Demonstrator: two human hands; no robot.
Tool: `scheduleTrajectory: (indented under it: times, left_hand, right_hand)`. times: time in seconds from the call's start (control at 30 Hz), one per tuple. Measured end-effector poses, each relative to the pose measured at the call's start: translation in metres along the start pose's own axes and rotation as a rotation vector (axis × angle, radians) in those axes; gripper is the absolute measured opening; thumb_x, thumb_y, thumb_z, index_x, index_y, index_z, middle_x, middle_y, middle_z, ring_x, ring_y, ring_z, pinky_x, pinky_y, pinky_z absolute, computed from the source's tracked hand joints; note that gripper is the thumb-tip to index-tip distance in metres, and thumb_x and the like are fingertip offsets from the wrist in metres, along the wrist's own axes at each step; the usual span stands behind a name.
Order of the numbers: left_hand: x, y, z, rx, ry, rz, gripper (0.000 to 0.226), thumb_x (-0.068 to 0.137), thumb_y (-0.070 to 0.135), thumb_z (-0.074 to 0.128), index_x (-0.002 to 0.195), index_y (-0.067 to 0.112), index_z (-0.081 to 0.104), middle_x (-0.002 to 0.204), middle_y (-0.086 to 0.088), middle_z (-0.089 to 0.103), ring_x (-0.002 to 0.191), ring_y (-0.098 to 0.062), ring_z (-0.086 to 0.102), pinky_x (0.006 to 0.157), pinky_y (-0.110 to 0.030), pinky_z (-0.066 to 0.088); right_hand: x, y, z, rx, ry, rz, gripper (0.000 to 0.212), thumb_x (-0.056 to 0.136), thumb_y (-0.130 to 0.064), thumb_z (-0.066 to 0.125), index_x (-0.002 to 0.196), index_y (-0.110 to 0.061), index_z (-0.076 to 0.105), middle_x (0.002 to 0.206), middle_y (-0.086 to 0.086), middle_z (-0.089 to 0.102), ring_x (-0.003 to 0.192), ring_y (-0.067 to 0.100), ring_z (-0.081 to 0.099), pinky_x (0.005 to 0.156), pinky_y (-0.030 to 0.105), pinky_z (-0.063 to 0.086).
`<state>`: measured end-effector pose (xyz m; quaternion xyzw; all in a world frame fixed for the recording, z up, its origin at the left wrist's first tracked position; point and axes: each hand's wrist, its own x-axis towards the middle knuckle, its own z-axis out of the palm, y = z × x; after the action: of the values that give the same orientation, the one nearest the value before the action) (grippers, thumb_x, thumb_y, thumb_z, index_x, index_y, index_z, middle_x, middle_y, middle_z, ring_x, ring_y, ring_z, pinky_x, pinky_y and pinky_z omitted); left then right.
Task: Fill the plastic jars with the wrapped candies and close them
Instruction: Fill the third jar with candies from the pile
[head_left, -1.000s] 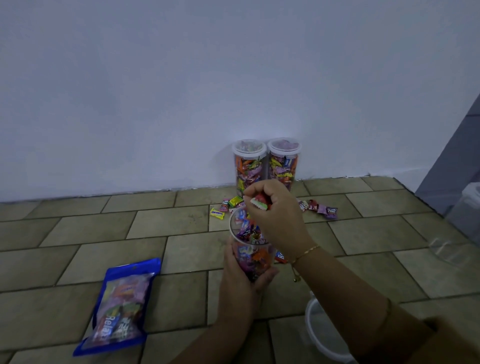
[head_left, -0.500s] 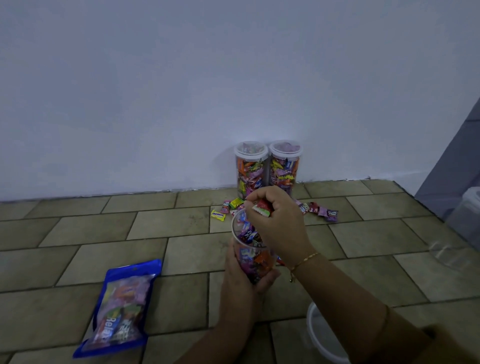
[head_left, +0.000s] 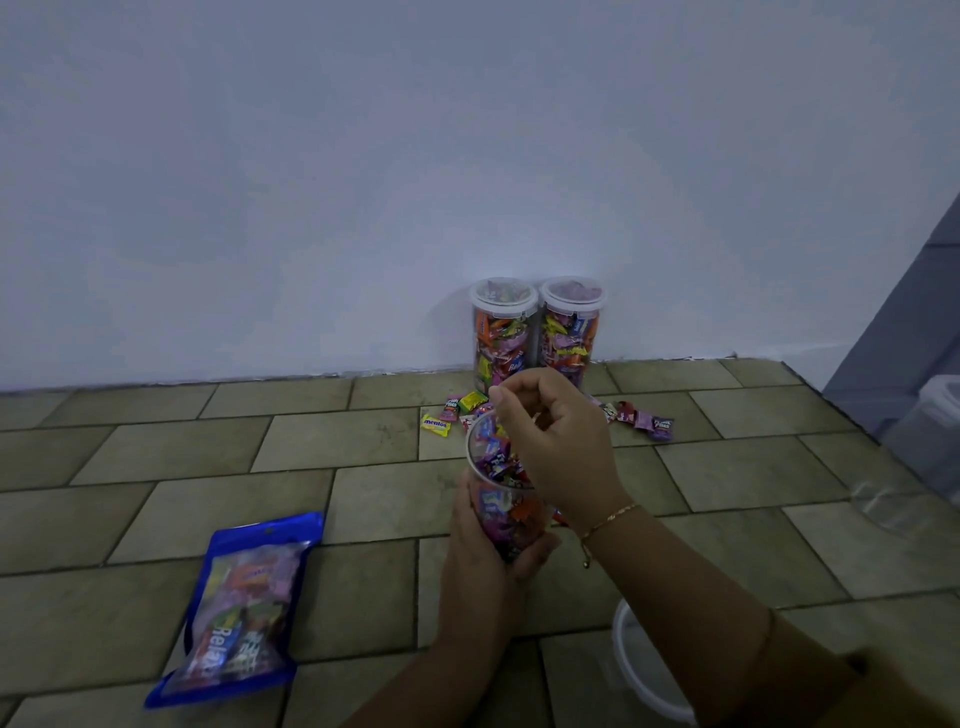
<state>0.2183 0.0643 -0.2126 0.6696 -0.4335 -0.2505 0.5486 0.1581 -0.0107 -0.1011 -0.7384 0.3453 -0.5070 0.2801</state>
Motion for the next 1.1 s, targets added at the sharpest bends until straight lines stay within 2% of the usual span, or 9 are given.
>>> scheduleTrajectory:
  times: [0.2, 0.27, 0.33, 0.47, 0.57, 0.7, 0.83, 0.97, 1.1]
  left_hand:
    - [0.001, 0.001, -0.001, -0.044, 0.019, -0.006, 0.098, 0.065, 0.034, 0.083, 0.142, 0.029, 0.023, 0.130, 0.011, 0.049, 0.115, -0.006, 0.052, 0.081, -0.008, 0.044]
    - [0.001, 0.000, -0.001, -0.067, 0.084, -0.008, 0.100, 0.061, 0.046, 0.080, 0.142, 0.022, 0.027, 0.134, 0.004, 0.046, 0.120, -0.012, 0.049, 0.090, -0.016, 0.045]
    - [0.001, 0.000, -0.001, -0.050, 0.166, -0.006, 0.104, 0.059, 0.054, 0.074, 0.143, 0.016, 0.026, 0.138, -0.002, 0.039, 0.125, -0.016, 0.042, 0.100, -0.030, 0.044]
    - [0.002, -0.001, -0.002, -0.067, 0.291, -0.022, 0.106, 0.066, 0.030, 0.081, 0.147, 0.011, 0.016, 0.145, -0.010, 0.028, 0.134, -0.023, 0.033, 0.108, -0.032, 0.034]
    - [0.004, -0.001, -0.003, -0.137, 0.280, -0.036, 0.110, 0.066, 0.024, 0.082, 0.149, 0.015, 0.011, 0.149, -0.006, 0.026, 0.135, -0.018, 0.034, 0.108, -0.032, 0.035]
    - [0.005, -0.003, -0.003, -0.162, 0.260, -0.034, 0.110, 0.065, 0.031, 0.081, 0.149, 0.020, 0.010, 0.151, -0.001, 0.027, 0.136, -0.015, 0.033, 0.110, -0.036, 0.036]
    - [0.006, -0.004, -0.003, -0.144, 0.264, -0.038, 0.110, 0.064, 0.040, 0.078, 0.149, 0.022, 0.010, 0.150, 0.000, 0.027, 0.136, -0.015, 0.033, 0.110, -0.038, 0.036]
    - [0.007, -0.006, -0.003, -0.127, 0.239, -0.045, 0.113, 0.059, 0.056, 0.072, 0.148, 0.028, 0.008, 0.150, 0.002, 0.028, 0.135, -0.014, 0.033, 0.110, -0.041, 0.037]
    - [0.007, -0.007, -0.003, -0.102, 0.222, -0.032, 0.113, 0.060, 0.055, 0.072, 0.148, 0.024, 0.010, 0.147, 0.005, 0.028, 0.135, -0.013, 0.032, 0.110, -0.035, 0.036]
  right_hand:
    - [-0.001, -0.002, -0.001, 0.119, 0.001, 0.029, 0.032, 0.084, -0.053, 0.047, 0.079, -0.024, 0.060, 0.071, -0.003, 0.063, 0.069, 0.009, 0.059, 0.066, 0.027, 0.049]
    - [0.000, 0.000, -0.001, 0.321, 0.054, 0.121, 0.031, 0.087, -0.045, 0.050, 0.081, -0.017, 0.062, 0.078, 0.015, 0.063, 0.072, 0.018, 0.059, 0.067, 0.030, 0.049]
    - [0.003, 0.008, 0.000, 0.365, 0.129, 0.188, 0.028, 0.090, -0.035, 0.049, 0.086, -0.011, 0.062, 0.079, 0.014, 0.061, 0.073, 0.017, 0.056, 0.068, 0.028, 0.049]
    - [0.002, 0.052, -0.003, -0.061, 0.039, 0.175, 0.014, 0.096, -0.022, 0.049, 0.089, -0.014, 0.059, 0.081, 0.003, 0.058, 0.078, 0.016, 0.053, 0.069, 0.028, 0.044]
    - [-0.007, 0.090, -0.010, -0.535, -0.214, 0.103, 0.036, 0.089, -0.043, 0.052, 0.110, -0.015, 0.059, 0.111, 0.007, 0.058, 0.107, 0.023, 0.050, 0.091, 0.033, 0.039]
    - [-0.023, 0.110, -0.005, -0.774, -0.537, 0.255, 0.088, 0.076, -0.074, 0.047, 0.147, -0.031, 0.015, 0.157, 0.004, 0.008, 0.145, 0.026, 0.001, 0.116, 0.042, 0.010]
    - [-0.021, 0.113, 0.005, -0.816, -0.629, 0.297, 0.088, 0.078, -0.076, 0.039, 0.146, -0.042, -0.005, 0.158, 0.005, -0.013, 0.144, 0.030, -0.014, 0.116, 0.048, 0.001]
    - [-0.020, 0.119, 0.010, -0.827, -0.684, 0.317, 0.071, 0.084, -0.070, 0.037, 0.145, -0.047, 0.008, 0.158, 0.006, -0.011, 0.143, 0.034, -0.016, 0.116, 0.050, -0.001]
    - [-0.020, 0.121, 0.014, -0.756, -0.611, 0.265, 0.050, 0.093, -0.046, 0.046, 0.141, -0.034, 0.035, 0.155, 0.009, 0.017, 0.144, 0.032, 0.006, 0.116, 0.044, 0.014]
